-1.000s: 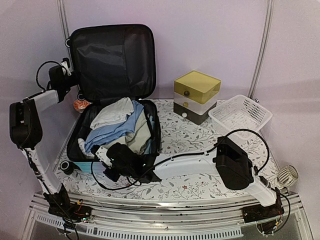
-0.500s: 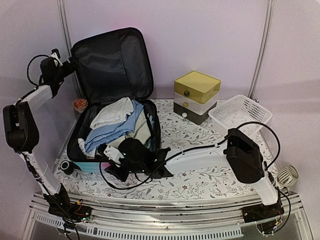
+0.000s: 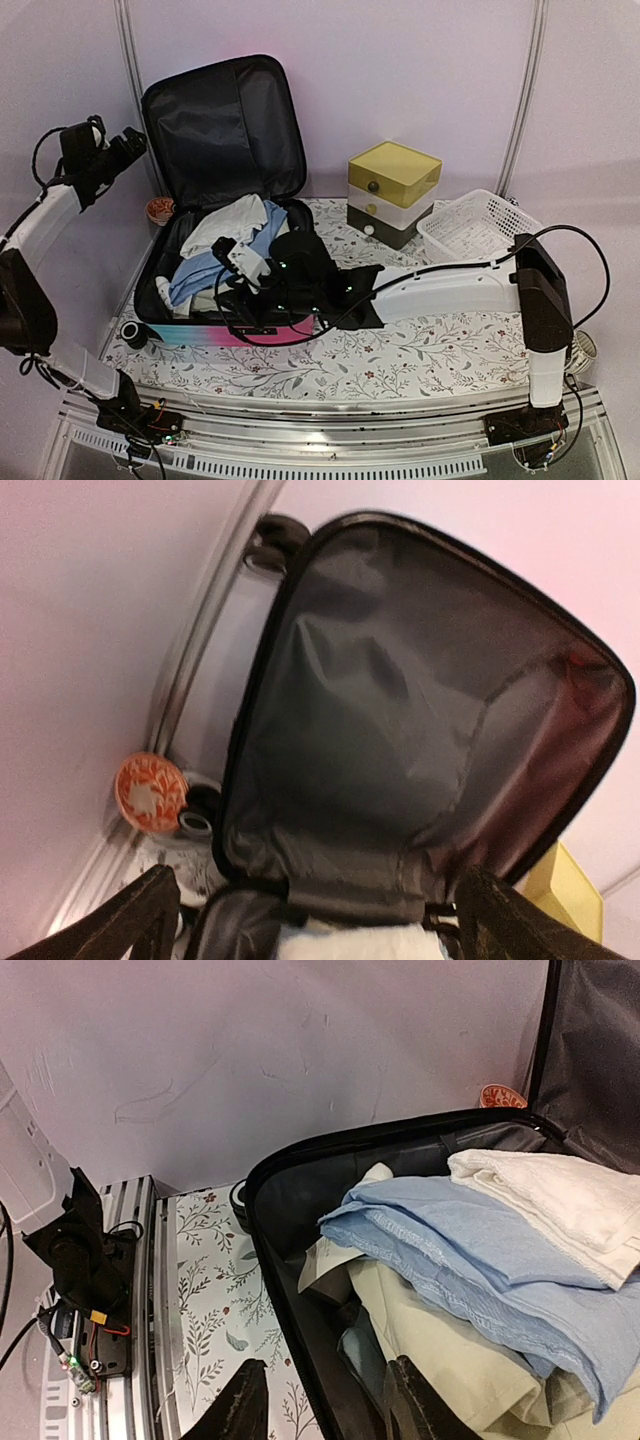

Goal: Open, take out, and arrange the luggage
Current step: Adjust the opened luggage at the center of the board.

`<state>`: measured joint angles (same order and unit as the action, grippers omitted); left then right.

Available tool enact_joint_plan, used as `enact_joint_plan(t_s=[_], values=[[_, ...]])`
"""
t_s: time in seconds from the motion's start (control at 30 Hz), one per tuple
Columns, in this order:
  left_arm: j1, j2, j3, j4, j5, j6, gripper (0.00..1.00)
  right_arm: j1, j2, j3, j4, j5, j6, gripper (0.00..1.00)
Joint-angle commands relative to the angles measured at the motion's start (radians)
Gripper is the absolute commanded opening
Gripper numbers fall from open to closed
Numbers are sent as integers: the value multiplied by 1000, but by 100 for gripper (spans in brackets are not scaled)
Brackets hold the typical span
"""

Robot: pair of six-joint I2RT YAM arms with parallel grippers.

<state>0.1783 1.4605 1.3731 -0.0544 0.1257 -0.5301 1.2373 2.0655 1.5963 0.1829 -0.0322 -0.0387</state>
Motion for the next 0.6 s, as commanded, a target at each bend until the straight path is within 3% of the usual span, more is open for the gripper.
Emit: enact_joint_plan(t_s=[0.0, 0.27, 0.37, 0.4, 0.57], values=[[-89, -152, -115, -172, 60, -25, 98, 1, -107, -94, 25, 8, 33, 43], [-261, -366, -286, -309, 48, 10, 98, -5, -277, -302, 21, 108, 140, 46], [-307, -386, -347, -343, 81, 75, 98, -5, -311, -327, -52, 228, 237, 95], [-308, -369, -357, -361, 148, 108, 98, -4, -317, -320, -89, 250, 271, 99], [-298, -186, -297, -590, 354, 146, 98, -4, -344, -346, -163, 348, 291, 99]])
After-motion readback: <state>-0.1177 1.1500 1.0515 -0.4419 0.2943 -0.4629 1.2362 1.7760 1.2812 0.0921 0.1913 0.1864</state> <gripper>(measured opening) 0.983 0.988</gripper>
